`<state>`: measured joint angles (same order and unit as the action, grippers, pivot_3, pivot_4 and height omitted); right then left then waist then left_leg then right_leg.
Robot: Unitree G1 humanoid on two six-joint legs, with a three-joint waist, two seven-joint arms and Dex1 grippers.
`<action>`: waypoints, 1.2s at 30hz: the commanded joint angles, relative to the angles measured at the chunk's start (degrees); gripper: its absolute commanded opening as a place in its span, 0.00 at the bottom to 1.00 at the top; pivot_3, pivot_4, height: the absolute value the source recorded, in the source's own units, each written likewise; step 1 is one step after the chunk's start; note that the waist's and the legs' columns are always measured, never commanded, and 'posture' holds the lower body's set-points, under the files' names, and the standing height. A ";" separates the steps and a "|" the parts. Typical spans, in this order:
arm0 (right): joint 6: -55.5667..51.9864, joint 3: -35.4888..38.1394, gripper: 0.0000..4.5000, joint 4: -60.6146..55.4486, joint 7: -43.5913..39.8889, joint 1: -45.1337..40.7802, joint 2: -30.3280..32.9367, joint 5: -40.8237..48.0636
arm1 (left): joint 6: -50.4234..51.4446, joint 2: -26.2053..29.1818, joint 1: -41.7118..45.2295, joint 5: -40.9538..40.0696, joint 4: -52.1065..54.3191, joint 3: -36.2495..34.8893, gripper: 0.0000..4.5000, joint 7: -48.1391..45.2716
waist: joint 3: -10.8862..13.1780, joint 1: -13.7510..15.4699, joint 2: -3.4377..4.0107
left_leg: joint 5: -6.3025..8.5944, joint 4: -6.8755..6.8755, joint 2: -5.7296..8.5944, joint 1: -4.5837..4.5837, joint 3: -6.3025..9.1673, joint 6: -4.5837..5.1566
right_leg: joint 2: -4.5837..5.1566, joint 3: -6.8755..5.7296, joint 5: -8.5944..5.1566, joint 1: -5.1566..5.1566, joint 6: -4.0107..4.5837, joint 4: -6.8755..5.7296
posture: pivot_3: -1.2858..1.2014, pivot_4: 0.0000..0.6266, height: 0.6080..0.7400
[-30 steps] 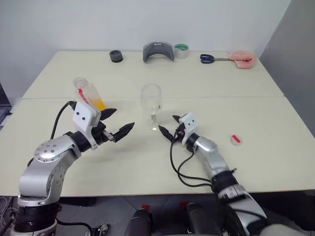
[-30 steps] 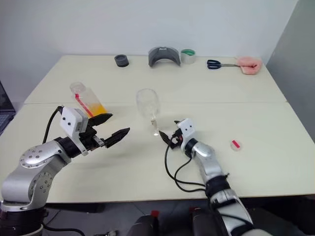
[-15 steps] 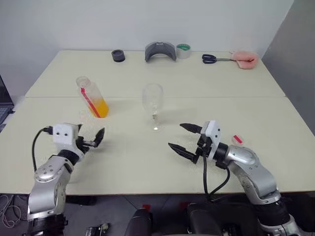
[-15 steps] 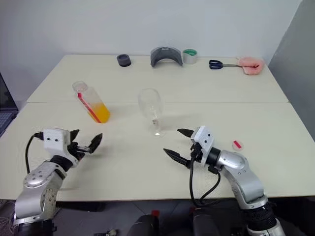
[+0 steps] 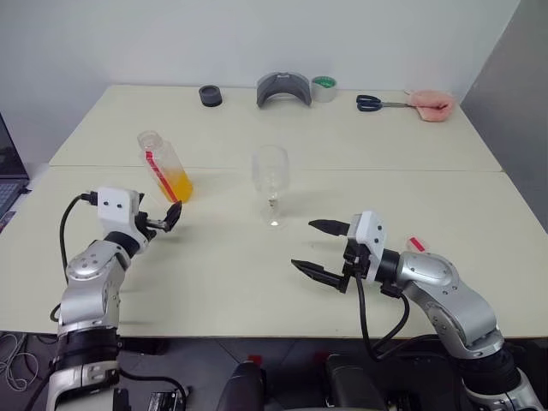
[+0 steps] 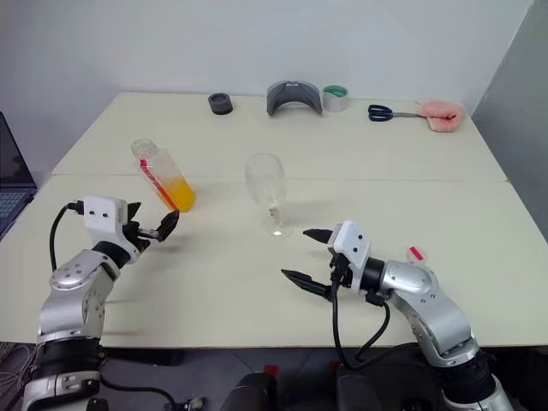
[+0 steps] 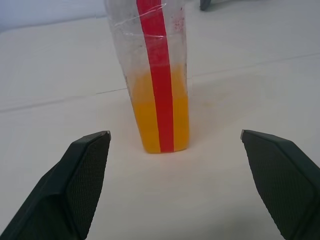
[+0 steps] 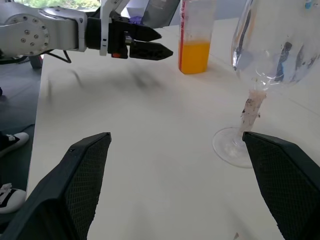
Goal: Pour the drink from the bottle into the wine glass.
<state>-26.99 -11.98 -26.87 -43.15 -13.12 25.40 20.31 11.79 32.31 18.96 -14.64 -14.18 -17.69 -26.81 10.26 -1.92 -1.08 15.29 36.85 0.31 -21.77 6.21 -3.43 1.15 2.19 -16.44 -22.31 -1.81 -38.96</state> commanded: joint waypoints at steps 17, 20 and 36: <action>0.92 -1.03 1.00 -1.58 0.13 -2.86 -0.43 -0.16 | -5.68 2.08 16.10 1.37 -17.44 1.52 1.00 -3.57 | 0.00 0.00 -0.02 | 0.00 0.03 0.02 -0.02 0.02 0.00 | 0.00 -0.04 0.00 0.00 0.00 -0.02 | 0.52 0.24 1.00; 0.94 -0.39 1.00 -1.79 0.56 -3.49 -1.94 1.14 | -6.90 2.22 18.27 1.87 -20.65 1.76 1.00 -3.98 | 0.00 -0.01 -0.03 | 0.00 0.04 0.02 -0.03 0.02 0.00 | 0.00 -0.04 0.00 -0.01 0.00 -0.02 | 0.52 0.24 1.00; 2.87 -0.20 1.00 -1.09 1.13 -5.83 -4.74 1.84 | -10.50 2.69 24.89 2.32 -30.79 2.20 1.00 -6.78 | 0.01 -0.02 -0.03 | 0.00 0.05 0.03 -0.05 0.04 0.00 | -0.01 -0.07 0.00 -0.02 0.00 -0.03 | 0.52 0.24 1.00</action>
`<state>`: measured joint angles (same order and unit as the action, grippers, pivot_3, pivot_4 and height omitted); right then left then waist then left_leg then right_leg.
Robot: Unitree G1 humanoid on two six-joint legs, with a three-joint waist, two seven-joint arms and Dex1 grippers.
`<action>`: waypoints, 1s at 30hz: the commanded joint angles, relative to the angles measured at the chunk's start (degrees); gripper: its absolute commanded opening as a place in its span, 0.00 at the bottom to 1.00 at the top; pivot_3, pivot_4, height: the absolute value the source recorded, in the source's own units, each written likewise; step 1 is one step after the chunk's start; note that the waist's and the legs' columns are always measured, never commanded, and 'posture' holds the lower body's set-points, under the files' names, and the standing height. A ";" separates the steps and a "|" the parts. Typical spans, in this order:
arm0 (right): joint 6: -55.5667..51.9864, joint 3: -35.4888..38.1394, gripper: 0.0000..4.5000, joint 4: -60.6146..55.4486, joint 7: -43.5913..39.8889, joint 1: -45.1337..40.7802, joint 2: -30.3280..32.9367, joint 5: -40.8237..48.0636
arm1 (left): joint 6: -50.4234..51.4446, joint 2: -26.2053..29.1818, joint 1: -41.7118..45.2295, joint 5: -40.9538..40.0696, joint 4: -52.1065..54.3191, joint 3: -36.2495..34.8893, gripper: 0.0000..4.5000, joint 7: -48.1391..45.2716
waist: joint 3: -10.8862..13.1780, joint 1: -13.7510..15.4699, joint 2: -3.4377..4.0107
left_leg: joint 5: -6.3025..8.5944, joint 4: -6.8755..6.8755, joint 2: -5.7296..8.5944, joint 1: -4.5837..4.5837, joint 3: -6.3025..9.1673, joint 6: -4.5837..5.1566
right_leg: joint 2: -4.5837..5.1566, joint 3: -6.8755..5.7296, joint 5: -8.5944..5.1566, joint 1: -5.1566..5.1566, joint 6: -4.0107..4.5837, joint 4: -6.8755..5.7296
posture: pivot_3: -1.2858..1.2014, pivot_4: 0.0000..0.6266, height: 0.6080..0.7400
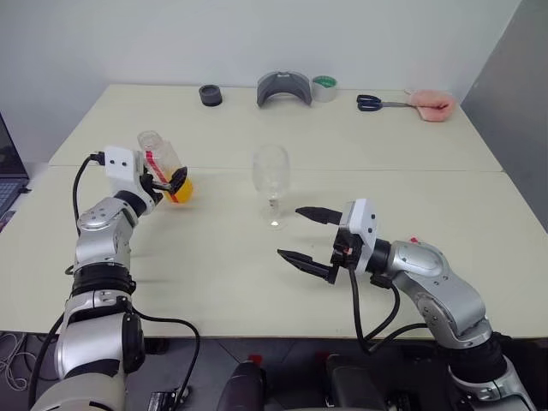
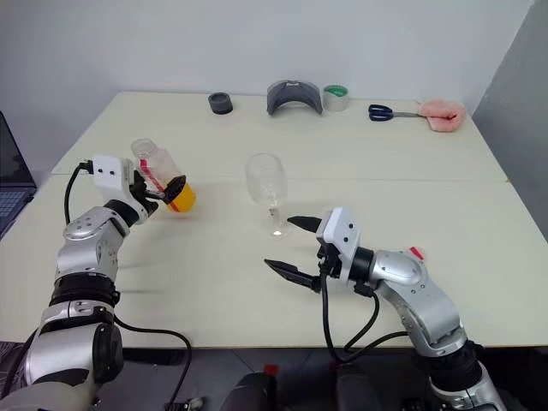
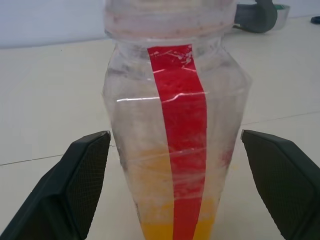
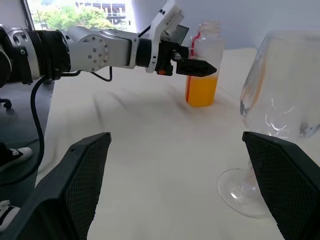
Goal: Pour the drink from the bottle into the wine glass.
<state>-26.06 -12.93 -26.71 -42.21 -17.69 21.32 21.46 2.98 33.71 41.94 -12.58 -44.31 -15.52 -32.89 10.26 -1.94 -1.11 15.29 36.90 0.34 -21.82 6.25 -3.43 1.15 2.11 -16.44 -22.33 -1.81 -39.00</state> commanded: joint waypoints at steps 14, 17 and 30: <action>3.17 0.32 1.00 -0.45 0.47 -1.98 -1.15 0.02 | -1.65 0.95 4.31 -0.47 -4.17 -0.40 0.38 -1.76 | 0.00 -0.02 0.00 | 0.00 0.01 0.00 -0.01 0.01 0.00 | 0.00 0.00 0.00 -0.01 0.00 0.00 | 0.52 0.24 1.00; 3.27 0.44 1.00 -0.64 0.77 -1.84 -1.22 -0.13 | -1.17 0.69 4.64 -0.93 -3.01 -0.61 0.38 -1.54 | 0.00 -0.02 0.00 | 0.00 0.01 0.00 -0.01 0.01 0.00 | 0.00 -0.01 0.00 -0.01 0.00 0.00 | 0.52 0.24 1.00; 4.46 6.29 1.00 -3.85 7.56 -2.33 -1.37 -1.26 | -13.52 0.04 8.49 13.12 15.92 13.79 0.38 -0.70 | 0.07 0.10 -0.14 | -0.02 0.04 0.04 -0.11 0.02 -0.03 | 0.03 0.02 0.01 -0.06 0.01 0.00 | 0.52 0.24 1.00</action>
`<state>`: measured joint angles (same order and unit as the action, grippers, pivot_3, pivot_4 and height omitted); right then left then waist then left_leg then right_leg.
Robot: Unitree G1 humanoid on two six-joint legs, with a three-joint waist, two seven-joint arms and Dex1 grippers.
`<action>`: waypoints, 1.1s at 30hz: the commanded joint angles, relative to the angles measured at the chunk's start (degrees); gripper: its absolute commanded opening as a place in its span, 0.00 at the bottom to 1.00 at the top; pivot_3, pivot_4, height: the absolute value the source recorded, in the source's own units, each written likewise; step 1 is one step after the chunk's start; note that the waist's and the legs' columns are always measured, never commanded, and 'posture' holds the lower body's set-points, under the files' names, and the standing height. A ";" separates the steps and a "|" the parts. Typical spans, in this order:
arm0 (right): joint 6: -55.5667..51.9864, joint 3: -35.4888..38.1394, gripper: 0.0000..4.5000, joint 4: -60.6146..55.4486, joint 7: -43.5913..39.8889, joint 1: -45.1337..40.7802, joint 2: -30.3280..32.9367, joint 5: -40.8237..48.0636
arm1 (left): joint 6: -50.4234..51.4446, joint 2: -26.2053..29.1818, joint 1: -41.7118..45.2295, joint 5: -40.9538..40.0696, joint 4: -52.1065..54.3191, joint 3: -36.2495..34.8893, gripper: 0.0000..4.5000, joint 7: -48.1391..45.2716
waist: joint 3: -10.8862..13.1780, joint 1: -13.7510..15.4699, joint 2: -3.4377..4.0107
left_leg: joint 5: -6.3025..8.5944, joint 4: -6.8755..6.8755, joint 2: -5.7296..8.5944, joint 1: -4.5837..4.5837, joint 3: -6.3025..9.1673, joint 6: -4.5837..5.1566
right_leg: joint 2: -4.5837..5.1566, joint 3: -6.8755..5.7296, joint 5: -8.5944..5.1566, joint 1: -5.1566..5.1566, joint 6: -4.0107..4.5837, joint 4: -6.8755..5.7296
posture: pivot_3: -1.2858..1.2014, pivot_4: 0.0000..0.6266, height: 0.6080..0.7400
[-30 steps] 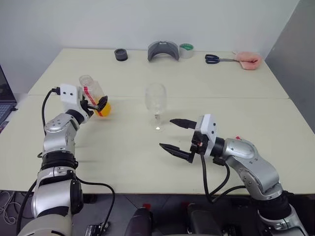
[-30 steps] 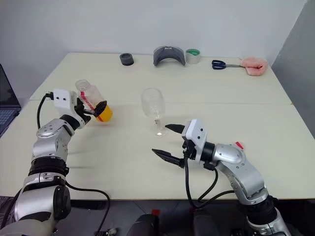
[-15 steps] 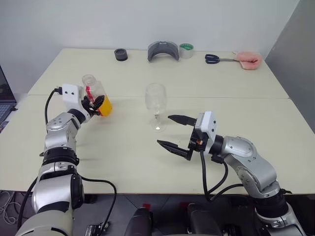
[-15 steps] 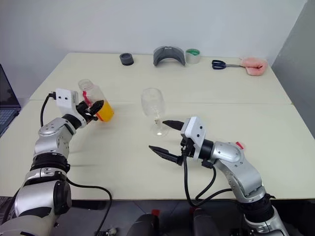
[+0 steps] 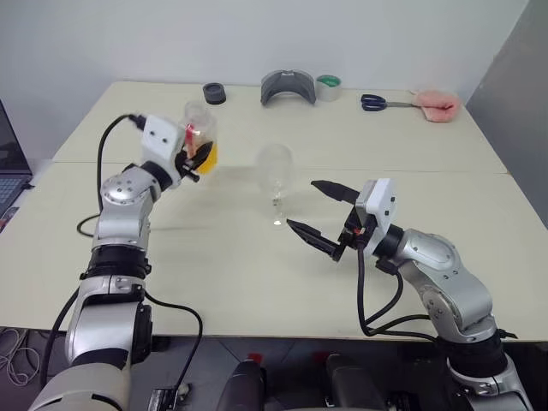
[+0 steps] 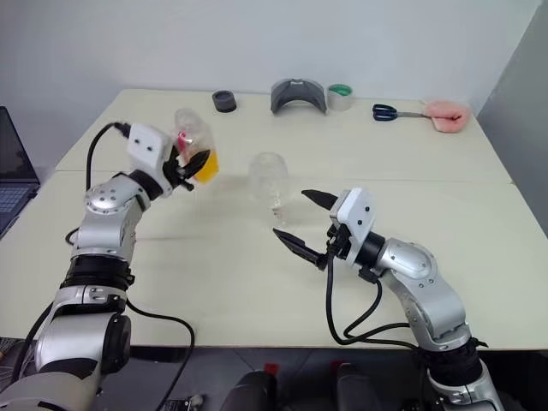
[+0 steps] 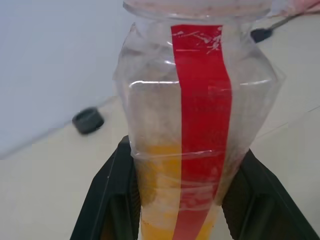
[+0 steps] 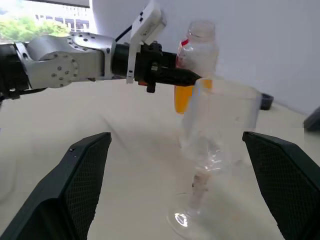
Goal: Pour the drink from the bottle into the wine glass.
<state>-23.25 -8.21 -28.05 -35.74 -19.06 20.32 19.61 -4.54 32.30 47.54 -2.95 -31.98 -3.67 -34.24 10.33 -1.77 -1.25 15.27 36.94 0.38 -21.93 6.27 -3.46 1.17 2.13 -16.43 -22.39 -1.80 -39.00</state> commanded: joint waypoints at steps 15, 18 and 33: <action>3.84 5.79 1.00 3.13 -4.23 -1.50 3.97 3.47 | -33.38 6.02 12.17 23.78 -9.31 12.78 0.38 10.78 | 0.02 -0.19 -0.01 | 0.02 -0.01 0.01 0.02 -0.06 0.04 | -0.04 0.02 0.00 0.00 -0.01 -0.02 | 0.52 0.24 1.00; 3.77 7.02 1.00 4.66 -5.77 -1.68 5.56 4.00 | -36.16 6.71 13.41 26.90 -11.28 13.91 0.38 13.69 | 0.03 -0.12 -0.02 | 0.02 0.00 0.02 0.00 -0.06 0.04 | -0.03 0.02 0.00 0.00 -0.01 -0.02 | 0.52 0.24 1.00; 3.22 6.74 1.00 5.68 -6.59 -2.55 6.18 4.76 | -41.74 9.70 16.25 36.73 -14.73 17.69 0.38 23.50 | 0.04 -0.13 -0.03 | 0.01 -0.01 0.01 0.00 -0.06 0.04 | -0.03 0.01 0.00 -0.02 -0.01 -0.04 | 0.52 0.24 1.00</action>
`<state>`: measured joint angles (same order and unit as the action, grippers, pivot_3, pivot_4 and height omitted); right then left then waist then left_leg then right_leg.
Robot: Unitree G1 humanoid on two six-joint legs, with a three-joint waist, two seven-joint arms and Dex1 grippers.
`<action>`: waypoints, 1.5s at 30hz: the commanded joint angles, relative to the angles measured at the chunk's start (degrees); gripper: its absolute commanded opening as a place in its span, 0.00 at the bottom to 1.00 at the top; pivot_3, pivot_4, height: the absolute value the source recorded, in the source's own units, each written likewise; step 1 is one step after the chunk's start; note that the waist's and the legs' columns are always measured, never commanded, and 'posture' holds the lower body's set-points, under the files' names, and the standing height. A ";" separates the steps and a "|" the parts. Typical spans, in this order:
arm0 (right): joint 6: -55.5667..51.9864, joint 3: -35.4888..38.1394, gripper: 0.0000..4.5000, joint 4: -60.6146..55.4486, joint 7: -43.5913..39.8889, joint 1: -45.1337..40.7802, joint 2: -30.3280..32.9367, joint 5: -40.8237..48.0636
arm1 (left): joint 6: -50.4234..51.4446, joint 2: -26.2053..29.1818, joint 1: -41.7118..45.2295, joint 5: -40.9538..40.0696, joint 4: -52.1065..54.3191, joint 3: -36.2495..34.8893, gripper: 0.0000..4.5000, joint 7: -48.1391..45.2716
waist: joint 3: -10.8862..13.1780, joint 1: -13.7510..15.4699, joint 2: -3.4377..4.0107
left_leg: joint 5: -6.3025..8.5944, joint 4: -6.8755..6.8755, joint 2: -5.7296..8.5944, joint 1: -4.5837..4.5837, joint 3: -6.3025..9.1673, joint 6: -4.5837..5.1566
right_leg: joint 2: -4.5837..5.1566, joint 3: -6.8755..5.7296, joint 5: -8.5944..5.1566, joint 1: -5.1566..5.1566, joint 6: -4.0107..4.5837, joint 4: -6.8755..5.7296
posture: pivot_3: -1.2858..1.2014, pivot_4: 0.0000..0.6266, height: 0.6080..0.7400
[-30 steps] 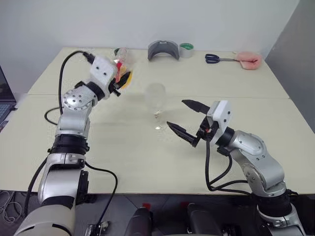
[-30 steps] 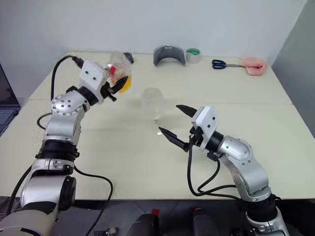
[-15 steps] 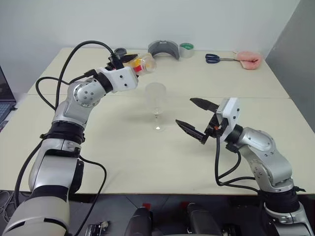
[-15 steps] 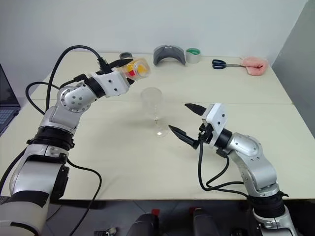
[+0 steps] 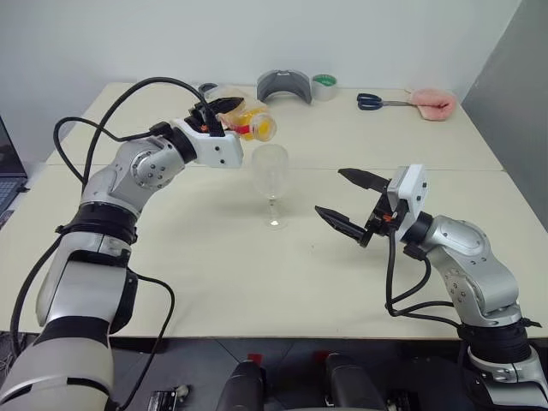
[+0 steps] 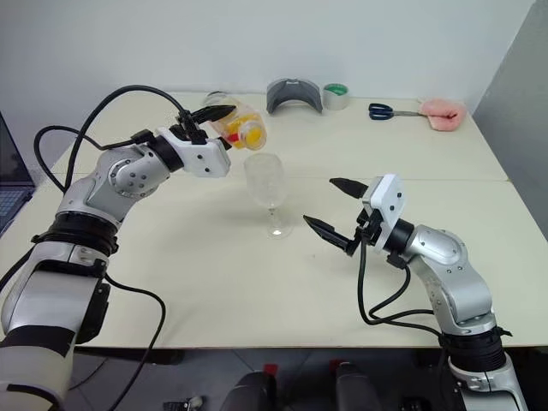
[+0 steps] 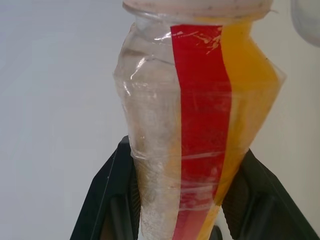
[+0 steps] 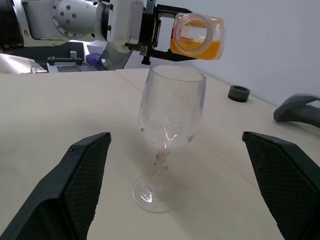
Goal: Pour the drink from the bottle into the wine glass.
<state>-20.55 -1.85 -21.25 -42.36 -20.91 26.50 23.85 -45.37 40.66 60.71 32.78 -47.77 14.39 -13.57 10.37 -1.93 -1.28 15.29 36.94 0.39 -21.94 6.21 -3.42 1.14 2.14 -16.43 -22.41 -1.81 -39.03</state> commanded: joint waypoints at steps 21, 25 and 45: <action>0.36 -0.26 1.00 -1.54 0.22 -0.68 -0.52 0.70 | -0.98 3.77 5.88 9.90 -0.76 3.11 0.38 14.72 | 0.00 0.00 0.00 | 0.00 0.01 0.00 0.00 -0.01 0.00 | 0.01 0.00 0.00 0.00 0.00 -0.02 | 0.52 0.24 1.00; 0.27 -0.43 1.00 -1.75 0.49 -0.45 -0.79 0.65 | -1.22 4.20 6.99 10.69 -1.82 3.60 0.38 16.05 | 0.00 -0.01 0.00 | 0.00 0.01 0.00 0.00 -0.01 0.00 | 0.00 0.00 0.00 0.00 0.00 -0.02 | 0.52 0.24 1.00; -1.55 -1.48 1.00 -4.97 2.48 1.76 -2.03 1.07 | -1.77 4.82 9.95 13.36 -5.96 6.30 0.38 20.78 | 0.00 -0.01 0.00 | 0.00 0.03 0.01 0.01 -0.02 -0.01 | 0.01 0.00 0.00 -0.01 0.00 -0.05 | 0.52 0.24 1.00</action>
<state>-22.00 -3.62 -23.84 -39.93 -19.01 24.24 23.98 -46.84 43.90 68.14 46.20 -54.03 21.07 5.73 10.37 -1.94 -1.28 15.28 36.96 0.40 -21.93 6.19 -3.43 1.15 2.14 -16.43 -22.41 -1.81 -39.08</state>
